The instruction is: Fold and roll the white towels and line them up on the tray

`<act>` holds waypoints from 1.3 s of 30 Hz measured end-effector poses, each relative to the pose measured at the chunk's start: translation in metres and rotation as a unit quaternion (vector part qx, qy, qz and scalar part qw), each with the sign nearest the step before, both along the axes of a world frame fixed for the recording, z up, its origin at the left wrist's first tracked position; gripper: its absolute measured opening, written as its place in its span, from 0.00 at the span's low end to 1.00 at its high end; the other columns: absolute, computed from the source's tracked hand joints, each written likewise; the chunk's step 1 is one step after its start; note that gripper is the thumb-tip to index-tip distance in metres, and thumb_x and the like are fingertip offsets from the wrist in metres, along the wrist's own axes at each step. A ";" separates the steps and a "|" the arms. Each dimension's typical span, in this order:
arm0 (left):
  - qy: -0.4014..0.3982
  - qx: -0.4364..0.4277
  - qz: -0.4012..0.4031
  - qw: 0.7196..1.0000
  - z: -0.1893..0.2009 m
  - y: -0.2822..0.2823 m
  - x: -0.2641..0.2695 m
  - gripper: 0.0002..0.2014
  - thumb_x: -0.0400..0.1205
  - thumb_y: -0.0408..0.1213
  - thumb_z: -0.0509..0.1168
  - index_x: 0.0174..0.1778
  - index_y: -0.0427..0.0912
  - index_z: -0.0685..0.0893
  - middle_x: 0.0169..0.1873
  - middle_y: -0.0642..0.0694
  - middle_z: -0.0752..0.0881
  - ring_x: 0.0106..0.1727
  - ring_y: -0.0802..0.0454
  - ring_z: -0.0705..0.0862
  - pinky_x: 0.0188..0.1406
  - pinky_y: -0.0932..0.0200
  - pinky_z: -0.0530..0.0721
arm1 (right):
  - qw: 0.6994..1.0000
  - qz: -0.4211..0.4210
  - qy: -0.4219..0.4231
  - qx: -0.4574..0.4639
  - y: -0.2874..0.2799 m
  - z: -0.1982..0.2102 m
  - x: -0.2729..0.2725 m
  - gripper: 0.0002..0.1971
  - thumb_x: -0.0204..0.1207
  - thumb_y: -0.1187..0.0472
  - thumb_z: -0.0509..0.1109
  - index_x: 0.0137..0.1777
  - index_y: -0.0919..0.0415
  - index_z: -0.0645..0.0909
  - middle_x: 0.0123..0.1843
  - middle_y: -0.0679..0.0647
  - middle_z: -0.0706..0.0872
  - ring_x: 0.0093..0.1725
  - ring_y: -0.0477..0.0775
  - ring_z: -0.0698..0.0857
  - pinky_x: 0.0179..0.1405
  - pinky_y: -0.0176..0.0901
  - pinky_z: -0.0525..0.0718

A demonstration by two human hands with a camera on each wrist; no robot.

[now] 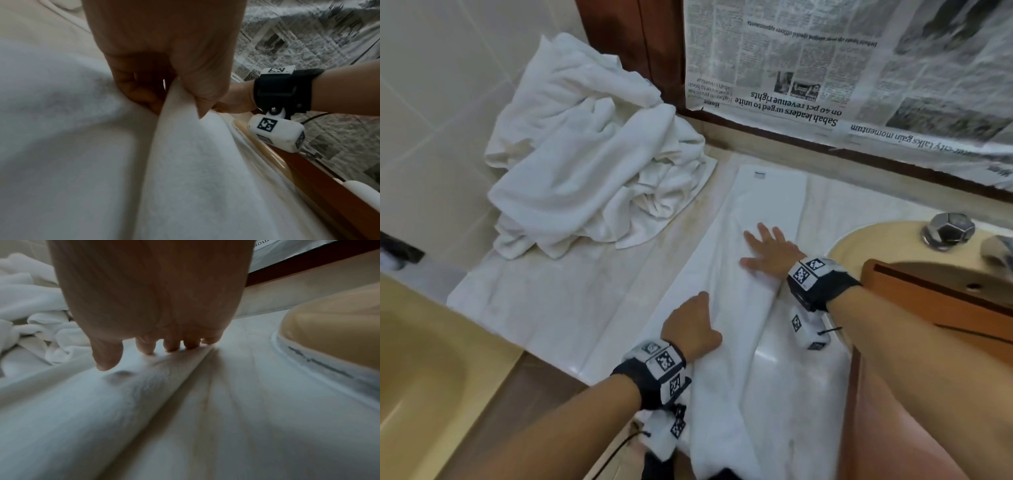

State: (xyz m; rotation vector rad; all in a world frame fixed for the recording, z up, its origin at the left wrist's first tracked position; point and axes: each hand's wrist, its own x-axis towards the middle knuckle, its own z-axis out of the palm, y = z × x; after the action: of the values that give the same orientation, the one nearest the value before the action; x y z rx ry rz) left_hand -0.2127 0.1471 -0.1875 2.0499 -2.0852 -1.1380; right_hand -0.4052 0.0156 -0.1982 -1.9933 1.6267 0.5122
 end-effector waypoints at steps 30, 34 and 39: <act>0.081 0.105 0.129 0.983 0.020 -0.016 0.086 0.15 0.76 0.52 0.74 0.48 0.44 0.89 0.46 0.48 0.90 0.49 0.50 0.89 0.54 0.56 0.85 | 0.995 -0.045 0.040 -0.077 0.022 -0.007 0.019 0.34 0.82 0.34 0.50 0.84 0.38 0.41 0.86 0.53 0.35 0.85 0.65 0.40 0.81 0.63 0.52; 0.074 0.033 0.158 0.984 0.013 -0.037 0.049 0.14 0.79 0.52 0.69 0.51 0.45 0.87 0.51 0.48 0.86 0.54 0.46 0.85 0.51 0.56 0.81 | 0.993 -0.064 0.031 -0.092 0.037 -0.013 0.021 0.34 0.82 0.35 0.50 0.84 0.39 0.42 0.86 0.53 0.35 0.85 0.64 0.41 0.80 0.63 0.52; 0.054 -0.053 0.218 0.973 0.019 -0.049 0.052 0.09 0.79 0.42 0.66 0.35 0.45 0.86 0.37 0.44 0.88 0.43 0.44 0.85 0.45 0.53 0.84 | 0.989 -0.104 -0.013 -0.103 0.032 -0.004 0.021 0.35 0.82 0.36 0.53 0.85 0.48 0.48 0.87 0.51 0.43 0.85 0.62 0.47 0.79 0.61 0.58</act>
State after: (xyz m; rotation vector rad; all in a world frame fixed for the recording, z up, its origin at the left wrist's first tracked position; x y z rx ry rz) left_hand -0.1602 0.0985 -0.1688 2.1833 -1.5022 -1.0116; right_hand -0.3842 0.0473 -0.2025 -1.9328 1.9096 0.2472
